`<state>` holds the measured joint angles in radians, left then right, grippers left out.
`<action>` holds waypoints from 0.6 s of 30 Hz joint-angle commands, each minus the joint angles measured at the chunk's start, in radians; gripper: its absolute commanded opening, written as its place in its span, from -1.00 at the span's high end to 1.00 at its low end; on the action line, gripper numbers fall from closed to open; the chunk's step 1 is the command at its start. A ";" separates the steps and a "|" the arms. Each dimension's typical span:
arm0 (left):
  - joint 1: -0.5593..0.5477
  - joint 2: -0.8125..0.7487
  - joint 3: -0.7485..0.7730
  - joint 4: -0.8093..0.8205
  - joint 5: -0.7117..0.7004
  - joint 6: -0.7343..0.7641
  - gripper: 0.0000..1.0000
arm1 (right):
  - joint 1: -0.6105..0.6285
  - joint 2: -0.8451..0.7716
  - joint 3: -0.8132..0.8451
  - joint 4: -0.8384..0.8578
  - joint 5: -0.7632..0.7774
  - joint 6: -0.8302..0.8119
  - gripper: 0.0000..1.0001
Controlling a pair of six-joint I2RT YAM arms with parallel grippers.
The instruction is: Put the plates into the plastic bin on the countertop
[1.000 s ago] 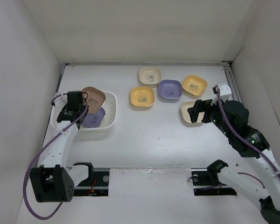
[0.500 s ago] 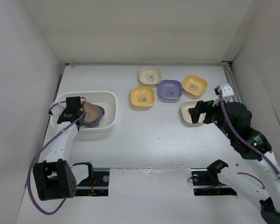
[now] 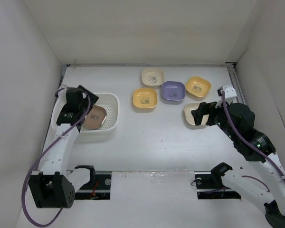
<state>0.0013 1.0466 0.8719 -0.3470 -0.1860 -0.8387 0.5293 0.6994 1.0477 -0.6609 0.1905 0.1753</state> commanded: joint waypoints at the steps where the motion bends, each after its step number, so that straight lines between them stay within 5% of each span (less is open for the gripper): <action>1: -0.162 0.096 0.134 0.083 0.126 0.121 -0.99 | -0.008 0.003 0.037 0.046 0.052 -0.003 -1.00; 7: -0.755 0.517 0.592 -0.012 -0.107 0.076 -0.99 | -0.017 0.022 0.158 -0.096 0.274 0.085 -1.00; 18: -0.982 1.163 1.240 -0.116 -0.030 0.061 -0.99 | -0.026 -0.113 0.227 -0.210 0.411 0.176 -1.00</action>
<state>-0.9607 2.1391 1.9907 -0.3962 -0.2363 -0.7712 0.5095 0.5919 1.2335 -0.8394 0.5442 0.3225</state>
